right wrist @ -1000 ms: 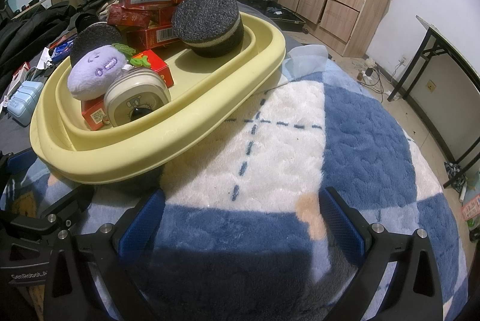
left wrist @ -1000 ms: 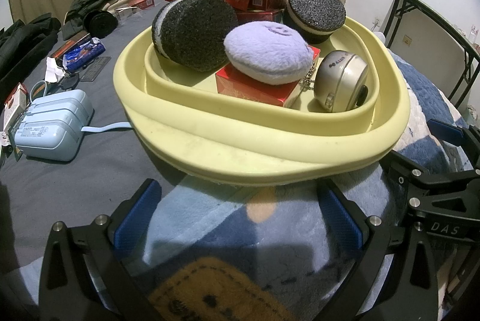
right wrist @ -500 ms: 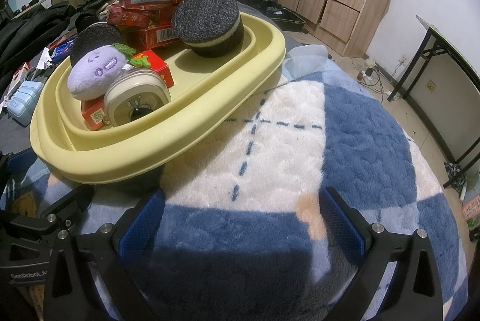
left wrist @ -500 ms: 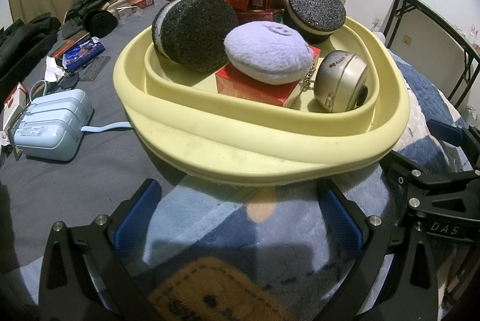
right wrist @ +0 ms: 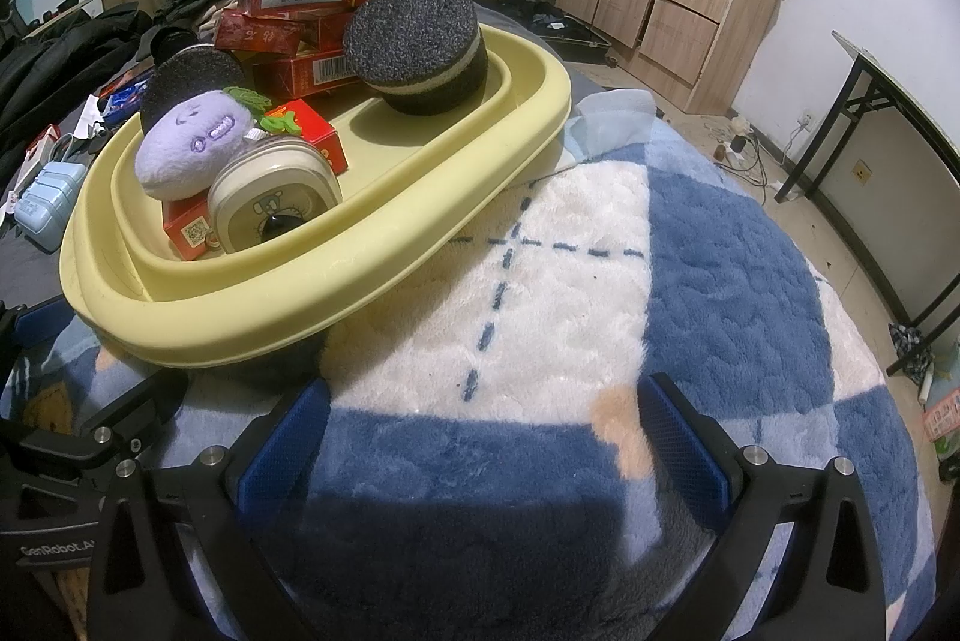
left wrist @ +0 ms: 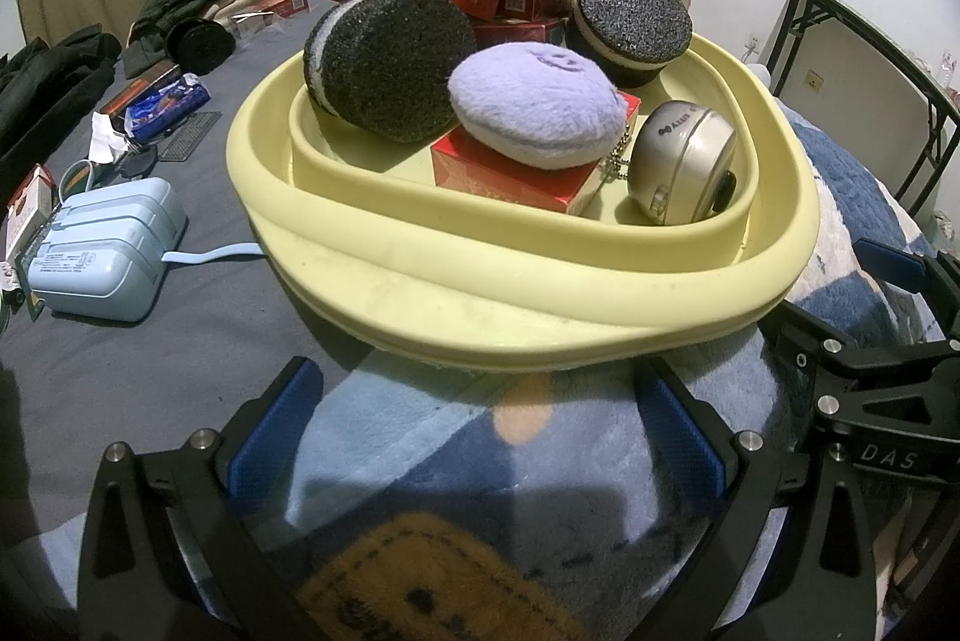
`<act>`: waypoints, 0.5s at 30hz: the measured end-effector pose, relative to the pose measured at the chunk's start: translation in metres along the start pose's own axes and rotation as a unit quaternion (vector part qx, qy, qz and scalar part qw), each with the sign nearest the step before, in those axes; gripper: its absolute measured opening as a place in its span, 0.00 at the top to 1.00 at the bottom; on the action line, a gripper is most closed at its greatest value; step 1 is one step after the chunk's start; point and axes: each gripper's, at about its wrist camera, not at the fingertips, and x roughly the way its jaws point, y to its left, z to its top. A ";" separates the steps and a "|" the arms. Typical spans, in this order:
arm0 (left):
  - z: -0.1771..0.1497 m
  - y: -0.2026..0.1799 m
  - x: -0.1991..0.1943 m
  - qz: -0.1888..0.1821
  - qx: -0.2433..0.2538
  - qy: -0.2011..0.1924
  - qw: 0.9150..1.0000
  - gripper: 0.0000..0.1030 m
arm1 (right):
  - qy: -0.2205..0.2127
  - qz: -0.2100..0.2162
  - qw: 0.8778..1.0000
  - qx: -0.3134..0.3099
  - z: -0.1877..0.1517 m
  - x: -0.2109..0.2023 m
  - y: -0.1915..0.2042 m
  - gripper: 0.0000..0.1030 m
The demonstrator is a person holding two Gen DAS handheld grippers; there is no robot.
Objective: Organize rigid objects
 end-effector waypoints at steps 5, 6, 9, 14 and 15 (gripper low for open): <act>0.000 0.001 0.000 0.000 0.000 0.000 1.000 0.00 | 0.000 0.000 1.000 0.000 0.000 0.000 0.000 0.00; 0.000 0.000 0.000 0.000 0.000 0.000 1.000 0.00 | 0.000 0.000 1.000 0.000 0.000 0.000 0.000 0.00; 0.000 0.000 0.000 0.000 0.000 0.000 1.000 0.00 | 0.000 0.000 1.000 0.000 0.000 0.000 0.000 0.00; 0.000 0.000 -0.001 -0.001 -0.001 -0.002 1.000 0.00 | 0.000 0.000 1.000 0.000 0.000 0.000 0.000 0.00; 0.000 0.000 -0.001 -0.001 -0.001 -0.002 1.000 0.00 | 0.000 0.000 1.000 0.000 0.000 0.000 0.000 0.00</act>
